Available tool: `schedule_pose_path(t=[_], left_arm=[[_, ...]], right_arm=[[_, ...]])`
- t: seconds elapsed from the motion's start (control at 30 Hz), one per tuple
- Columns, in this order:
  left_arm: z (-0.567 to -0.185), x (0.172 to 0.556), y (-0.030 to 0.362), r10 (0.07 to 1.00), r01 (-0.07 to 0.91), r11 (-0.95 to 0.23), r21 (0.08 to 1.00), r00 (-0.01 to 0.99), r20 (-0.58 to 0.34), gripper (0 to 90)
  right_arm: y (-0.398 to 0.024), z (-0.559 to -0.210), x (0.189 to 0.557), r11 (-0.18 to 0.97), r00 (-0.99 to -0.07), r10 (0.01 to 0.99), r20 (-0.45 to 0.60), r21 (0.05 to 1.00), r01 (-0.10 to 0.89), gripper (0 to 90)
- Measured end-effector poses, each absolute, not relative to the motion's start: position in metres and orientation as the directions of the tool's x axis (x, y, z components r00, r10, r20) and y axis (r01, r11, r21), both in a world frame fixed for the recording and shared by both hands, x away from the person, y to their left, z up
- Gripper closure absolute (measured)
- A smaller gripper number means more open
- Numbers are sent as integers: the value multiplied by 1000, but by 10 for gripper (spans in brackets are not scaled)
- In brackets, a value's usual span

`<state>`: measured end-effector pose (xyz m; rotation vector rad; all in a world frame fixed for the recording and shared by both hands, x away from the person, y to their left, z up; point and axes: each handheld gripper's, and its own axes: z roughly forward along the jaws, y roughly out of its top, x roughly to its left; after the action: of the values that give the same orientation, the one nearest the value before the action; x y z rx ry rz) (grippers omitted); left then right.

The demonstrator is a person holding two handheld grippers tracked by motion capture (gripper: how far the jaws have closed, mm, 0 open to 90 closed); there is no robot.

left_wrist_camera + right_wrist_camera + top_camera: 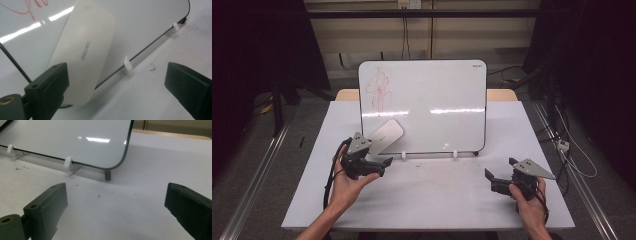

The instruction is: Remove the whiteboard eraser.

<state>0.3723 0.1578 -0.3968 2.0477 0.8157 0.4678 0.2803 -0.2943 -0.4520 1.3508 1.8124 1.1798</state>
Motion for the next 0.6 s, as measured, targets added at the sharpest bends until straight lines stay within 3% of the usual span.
schedule_pose_path(t=[0.3, 0.6], left_arm=[[-386, 384, 149, 689, 334, -471, 816, 717, 104, 62], [-386, 396, 143, 663, 258, -577, 775, 702, 260, 80]], right_arm=[[-293, -452, 281, 99, -326, 944, 52, 897, 430, 44], [-293, -453, 282, 104, -339, 939, 54, 897, 430, 44]])
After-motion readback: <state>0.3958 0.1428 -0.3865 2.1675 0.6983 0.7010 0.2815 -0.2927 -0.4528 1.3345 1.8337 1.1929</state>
